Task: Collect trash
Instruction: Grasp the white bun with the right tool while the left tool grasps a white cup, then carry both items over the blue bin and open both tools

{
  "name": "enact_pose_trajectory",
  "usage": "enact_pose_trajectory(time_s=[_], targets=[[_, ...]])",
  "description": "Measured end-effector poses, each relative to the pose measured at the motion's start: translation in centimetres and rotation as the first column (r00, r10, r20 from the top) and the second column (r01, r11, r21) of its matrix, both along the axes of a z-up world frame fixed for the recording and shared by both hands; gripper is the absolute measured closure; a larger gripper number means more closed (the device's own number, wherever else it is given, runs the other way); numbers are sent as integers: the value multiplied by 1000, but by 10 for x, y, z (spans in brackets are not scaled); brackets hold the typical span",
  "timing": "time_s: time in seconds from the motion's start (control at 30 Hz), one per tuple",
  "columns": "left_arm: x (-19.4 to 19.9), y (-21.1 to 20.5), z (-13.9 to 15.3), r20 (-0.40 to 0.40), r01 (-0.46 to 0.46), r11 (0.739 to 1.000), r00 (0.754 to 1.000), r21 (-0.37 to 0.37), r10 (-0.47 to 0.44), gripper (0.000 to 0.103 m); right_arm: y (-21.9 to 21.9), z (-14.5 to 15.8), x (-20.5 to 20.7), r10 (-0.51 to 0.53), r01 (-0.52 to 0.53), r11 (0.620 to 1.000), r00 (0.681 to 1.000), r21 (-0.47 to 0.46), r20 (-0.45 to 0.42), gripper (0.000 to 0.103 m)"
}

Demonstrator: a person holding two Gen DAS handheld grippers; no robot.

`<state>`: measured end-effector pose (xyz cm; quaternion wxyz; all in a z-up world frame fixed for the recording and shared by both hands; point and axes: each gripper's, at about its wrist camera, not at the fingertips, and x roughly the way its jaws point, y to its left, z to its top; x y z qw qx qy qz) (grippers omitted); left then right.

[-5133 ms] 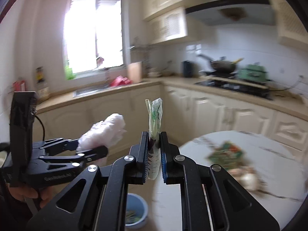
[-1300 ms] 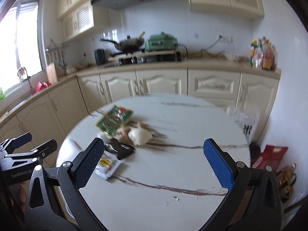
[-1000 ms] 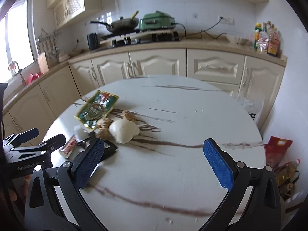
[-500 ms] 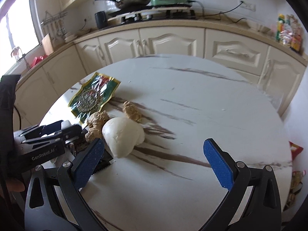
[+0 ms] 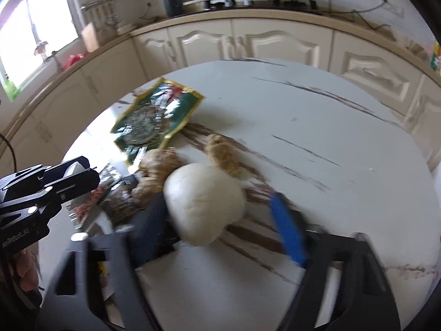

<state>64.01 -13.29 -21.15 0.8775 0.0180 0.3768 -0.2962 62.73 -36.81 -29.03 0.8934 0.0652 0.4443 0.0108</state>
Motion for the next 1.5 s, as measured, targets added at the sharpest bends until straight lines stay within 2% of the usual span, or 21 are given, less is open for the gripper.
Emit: enact_pose_trajectory(time_s=[0.03,0.1,0.3,0.53,0.73,0.93,1.07,1.17,1.33,1.5], targets=[[-3,2,3,3,-1,1000,1000,-2,1,77,2,1,0,15,-15,1000,1000,12,-1,55],[-12,8,10,6,3,1000,1000,-8,-3,77,8,1,-2,18,-18,1000,1000,-21,-7,57],[-41,24,30,27,14,999,1000,-37,-13,77,5,12,-27,-27,27,1000,999,6,25,59],[-85,59,58,65,15,996,998,-85,-10,77,6,51,-67,-79,78,997,991,15,105,59],[-125,139,73,100,-68,991,992,-114,80,77,73,98,-86,27,-28,1000,976,3,217,58],[-149,230,63,77,-215,971,972,-110,224,77,180,109,-82,212,-222,975,942,11,259,58],[-154,288,35,16,-324,943,945,-76,326,77,266,82,-65,343,-358,933,913,29,223,57],[-149,323,-1,-68,-398,917,916,-37,395,77,317,49,-49,407,-419,907,898,41,168,57],[-135,357,-70,-200,-462,886,864,51,462,77,371,-22,-15,464,-464,884,886,54,22,57],[-114,370,-132,-327,-460,882,821,105,467,77,399,-106,22,470,-460,882,872,100,-139,57]])
